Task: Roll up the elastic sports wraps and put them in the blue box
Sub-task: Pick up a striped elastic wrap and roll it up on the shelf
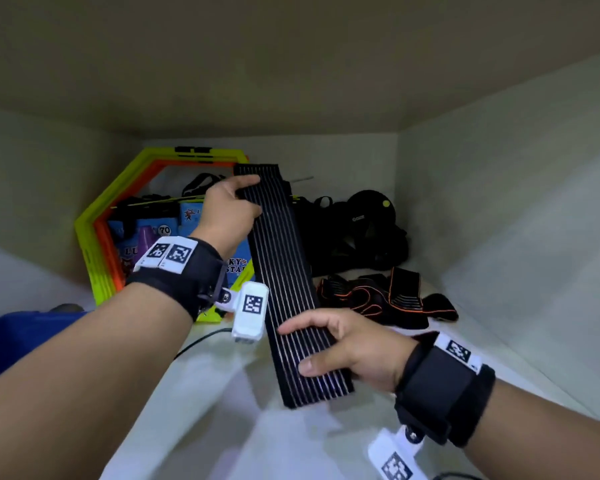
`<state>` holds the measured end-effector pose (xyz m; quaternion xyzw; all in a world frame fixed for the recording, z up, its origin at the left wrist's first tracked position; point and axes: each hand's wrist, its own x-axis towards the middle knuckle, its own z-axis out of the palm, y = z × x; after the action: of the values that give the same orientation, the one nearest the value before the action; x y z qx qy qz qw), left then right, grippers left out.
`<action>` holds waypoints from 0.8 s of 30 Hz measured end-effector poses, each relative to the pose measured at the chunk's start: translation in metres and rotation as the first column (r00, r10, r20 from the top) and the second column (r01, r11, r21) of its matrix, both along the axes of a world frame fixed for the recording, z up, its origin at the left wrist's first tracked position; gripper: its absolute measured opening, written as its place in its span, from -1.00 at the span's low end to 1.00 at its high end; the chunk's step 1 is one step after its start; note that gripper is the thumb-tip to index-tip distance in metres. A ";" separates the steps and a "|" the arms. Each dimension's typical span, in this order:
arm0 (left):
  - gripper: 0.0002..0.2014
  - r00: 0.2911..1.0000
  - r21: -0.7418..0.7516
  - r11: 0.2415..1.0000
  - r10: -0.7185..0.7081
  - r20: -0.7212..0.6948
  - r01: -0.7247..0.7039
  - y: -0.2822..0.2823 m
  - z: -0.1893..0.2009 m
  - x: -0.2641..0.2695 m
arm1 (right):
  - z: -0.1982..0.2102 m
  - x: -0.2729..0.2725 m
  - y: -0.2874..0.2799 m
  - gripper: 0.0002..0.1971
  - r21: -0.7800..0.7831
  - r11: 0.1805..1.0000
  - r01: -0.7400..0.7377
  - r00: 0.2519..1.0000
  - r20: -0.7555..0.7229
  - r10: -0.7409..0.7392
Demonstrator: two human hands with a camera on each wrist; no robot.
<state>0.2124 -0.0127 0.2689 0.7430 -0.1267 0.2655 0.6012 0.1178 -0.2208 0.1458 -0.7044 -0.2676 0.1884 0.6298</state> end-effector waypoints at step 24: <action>-0.73 0.907 0.788 0.612 0.290 -0.305 0.069 -0.014 -0.163 0.080 | -0.084 -0.080 0.008 -0.83 -0.356 0.787 0.504 0.837 0.426 -0.344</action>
<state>0.2924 -0.0263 0.1055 0.9740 -0.0559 0.0616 0.2107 0.0375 -0.2130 0.0618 -0.8953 -0.1523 -0.0269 0.4179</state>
